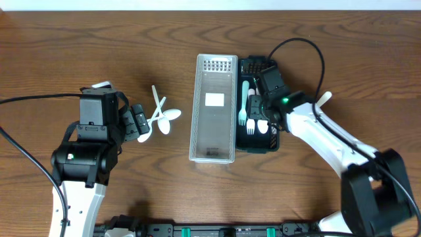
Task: Pack container
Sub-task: 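Place the fork into the black basket and withdraw right, then grasp the last white fork with the right gripper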
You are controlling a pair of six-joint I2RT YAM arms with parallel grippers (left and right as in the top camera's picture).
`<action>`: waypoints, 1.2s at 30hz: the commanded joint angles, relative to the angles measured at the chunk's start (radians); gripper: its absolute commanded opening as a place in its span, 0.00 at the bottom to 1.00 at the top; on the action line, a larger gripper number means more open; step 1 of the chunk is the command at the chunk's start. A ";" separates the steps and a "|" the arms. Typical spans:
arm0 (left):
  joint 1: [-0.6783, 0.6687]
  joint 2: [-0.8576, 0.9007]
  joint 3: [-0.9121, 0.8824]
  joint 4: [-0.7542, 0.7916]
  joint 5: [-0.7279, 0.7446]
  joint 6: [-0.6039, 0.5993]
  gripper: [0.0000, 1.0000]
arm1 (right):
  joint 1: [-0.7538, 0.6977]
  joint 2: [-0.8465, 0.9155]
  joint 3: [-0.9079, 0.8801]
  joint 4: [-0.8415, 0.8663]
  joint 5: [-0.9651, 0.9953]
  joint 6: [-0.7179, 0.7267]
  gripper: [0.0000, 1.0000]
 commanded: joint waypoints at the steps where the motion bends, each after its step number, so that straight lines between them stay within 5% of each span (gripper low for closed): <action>1: 0.005 0.005 0.017 -0.002 -0.005 0.009 0.98 | -0.036 -0.127 0.056 0.003 0.048 -0.024 0.64; 8: 0.005 0.005 0.017 -0.002 -0.005 0.009 0.98 | -0.278 -0.233 0.056 -0.086 0.095 0.097 0.61; 15: 0.005 0.005 0.017 -0.002 -0.005 0.009 0.98 | -0.469 -0.071 0.046 -0.167 0.095 0.199 0.54; 36: 0.005 0.005 0.017 -0.002 -0.005 0.009 0.98 | -0.502 0.299 0.046 0.009 0.008 0.272 0.53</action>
